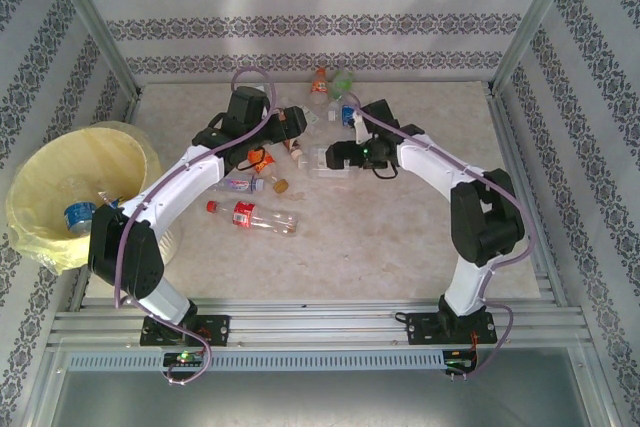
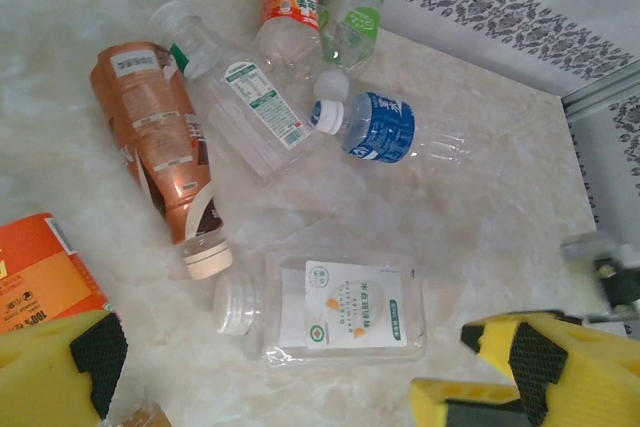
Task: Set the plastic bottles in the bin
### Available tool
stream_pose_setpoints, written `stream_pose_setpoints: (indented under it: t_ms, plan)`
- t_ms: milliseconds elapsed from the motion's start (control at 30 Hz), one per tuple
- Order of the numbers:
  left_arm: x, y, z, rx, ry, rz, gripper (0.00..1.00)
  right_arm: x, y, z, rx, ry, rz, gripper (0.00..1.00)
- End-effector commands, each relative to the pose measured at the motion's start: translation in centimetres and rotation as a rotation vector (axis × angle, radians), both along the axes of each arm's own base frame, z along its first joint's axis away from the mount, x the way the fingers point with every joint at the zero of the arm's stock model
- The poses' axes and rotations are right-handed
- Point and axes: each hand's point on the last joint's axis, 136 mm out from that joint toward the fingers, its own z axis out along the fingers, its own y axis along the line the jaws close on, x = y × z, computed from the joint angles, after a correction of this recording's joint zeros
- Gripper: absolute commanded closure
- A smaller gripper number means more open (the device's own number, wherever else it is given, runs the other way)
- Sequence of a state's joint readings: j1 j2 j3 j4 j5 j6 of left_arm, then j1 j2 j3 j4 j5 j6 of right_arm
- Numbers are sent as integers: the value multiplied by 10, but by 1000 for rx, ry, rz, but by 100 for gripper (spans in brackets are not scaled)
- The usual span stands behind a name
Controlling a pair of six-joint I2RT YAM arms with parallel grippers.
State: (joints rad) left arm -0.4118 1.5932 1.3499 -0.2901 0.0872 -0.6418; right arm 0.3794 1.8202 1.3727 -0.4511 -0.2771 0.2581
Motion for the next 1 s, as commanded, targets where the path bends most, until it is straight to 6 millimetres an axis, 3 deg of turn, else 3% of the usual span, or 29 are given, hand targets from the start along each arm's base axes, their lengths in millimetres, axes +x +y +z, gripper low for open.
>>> stream_pose_setpoints:
  t_ms: [0, 200, 433, 600, 800, 967]
  plan:
    - [-1, 12, -2, 15, 13, 55, 0, 25, -1, 8, -87, -113, 120, 2]
    - [-1, 25, -3, 38, 23, 101, 0, 60, 24, -3, -194, -180, 360, 2]
    - [-5, 37, -4, 57, 30, 135, 0, 78, 43, -31, -293, -179, 525, 2]
    - [-6, 40, -7, 57, 41, 141, 0, 48, 48, -41, -214, -26, 575, 3]
    - [-6, 39, -11, 58, 47, 141, 0, 5, 39, -46, -149, 57, 580, 3]
    - [-6, 39, -13, 52, 54, 140, 0, -11, 32, -51, -197, 35, 576, 2]
